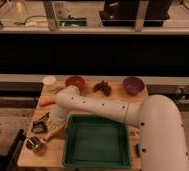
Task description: Place banana in table surface
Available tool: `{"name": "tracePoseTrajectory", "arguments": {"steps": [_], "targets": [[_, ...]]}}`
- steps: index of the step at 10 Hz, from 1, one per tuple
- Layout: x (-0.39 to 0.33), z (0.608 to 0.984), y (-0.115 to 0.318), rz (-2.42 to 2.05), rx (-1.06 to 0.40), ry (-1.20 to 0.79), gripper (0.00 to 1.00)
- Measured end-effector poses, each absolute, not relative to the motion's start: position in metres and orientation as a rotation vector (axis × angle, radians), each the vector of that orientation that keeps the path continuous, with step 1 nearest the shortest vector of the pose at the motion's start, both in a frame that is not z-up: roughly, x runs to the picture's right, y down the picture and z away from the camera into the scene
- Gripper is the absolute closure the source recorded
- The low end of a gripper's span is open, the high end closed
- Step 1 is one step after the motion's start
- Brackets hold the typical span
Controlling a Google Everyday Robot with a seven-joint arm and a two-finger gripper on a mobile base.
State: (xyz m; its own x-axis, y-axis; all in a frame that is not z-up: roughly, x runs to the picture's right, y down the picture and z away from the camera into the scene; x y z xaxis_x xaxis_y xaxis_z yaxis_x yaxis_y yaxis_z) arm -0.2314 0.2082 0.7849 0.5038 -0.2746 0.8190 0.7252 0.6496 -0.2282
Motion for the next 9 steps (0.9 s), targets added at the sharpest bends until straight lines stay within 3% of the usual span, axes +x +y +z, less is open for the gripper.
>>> {"name": "tracePoseTrajectory", "arguments": {"steps": [9], "targets": [[-0.226,0.752,0.173,-0.636,-0.482,-0.878,0.96]]}}
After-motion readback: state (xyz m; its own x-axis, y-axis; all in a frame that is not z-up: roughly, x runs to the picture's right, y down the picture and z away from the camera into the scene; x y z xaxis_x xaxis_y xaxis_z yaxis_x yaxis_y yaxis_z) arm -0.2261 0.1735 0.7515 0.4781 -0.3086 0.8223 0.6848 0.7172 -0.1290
